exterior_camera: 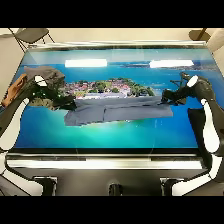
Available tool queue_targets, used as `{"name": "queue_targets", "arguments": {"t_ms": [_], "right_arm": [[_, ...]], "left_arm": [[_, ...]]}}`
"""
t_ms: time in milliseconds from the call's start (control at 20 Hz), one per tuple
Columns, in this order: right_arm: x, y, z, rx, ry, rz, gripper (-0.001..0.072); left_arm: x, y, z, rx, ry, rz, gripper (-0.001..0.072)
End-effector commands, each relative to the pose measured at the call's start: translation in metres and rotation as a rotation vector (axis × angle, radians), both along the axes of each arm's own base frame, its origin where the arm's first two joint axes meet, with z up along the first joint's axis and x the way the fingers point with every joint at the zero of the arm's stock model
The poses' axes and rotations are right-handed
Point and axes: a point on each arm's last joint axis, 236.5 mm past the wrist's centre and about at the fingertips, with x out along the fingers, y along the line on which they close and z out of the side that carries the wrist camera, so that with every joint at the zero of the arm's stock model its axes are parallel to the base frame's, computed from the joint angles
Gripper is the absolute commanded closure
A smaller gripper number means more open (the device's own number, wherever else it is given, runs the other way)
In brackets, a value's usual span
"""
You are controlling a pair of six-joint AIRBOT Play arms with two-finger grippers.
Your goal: Fold the shirts.
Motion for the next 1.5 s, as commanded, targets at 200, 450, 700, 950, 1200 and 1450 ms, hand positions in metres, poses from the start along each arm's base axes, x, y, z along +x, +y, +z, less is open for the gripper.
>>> {"name": "queue_targets", "arguments": {"t_ms": [200, 450, 700, 950, 1200, 1450], "right_arm": [[-0.016, -0.031, 0.019, 0.337, 0.021, -0.105, 0.0017], [-0.038, -0.035, -0.019, 0.425, 0.156, -0.130, 0.0017], [-0.011, -0.017, -0.039, 0.399, 0.126, -0.177, 0.0030], [-0.001, 0.020, -0.042, 0.369, 0.122, -0.116, 0.0585], [-0.014, 0.034, 0.021, 0.371, 0.062, 0.007, 0.0675], [-0.039, 0.057, 0.121, 0.319, -0.068, 0.131, 0.0676]], "left_arm": [[0.007, 0.008, 0.058, -0.003, -0.085, -0.023, 0.0301], [0.002, 0.001, 0.113, -0.003, -0.206, -0.037, 0.0301], [-0.013, -0.032, 0.151, -0.012, -0.291, -0.113, 0.0301], [-0.029, -0.087, 0.151, -0.031, -0.302, -0.234, 0.0327], [-0.020, -0.163, 0.132, -0.078, -0.408, -0.298, 0.0672], [-0.031, -0.271, 0.069, -0.295, -0.261, -0.205, 0.0673]]}}
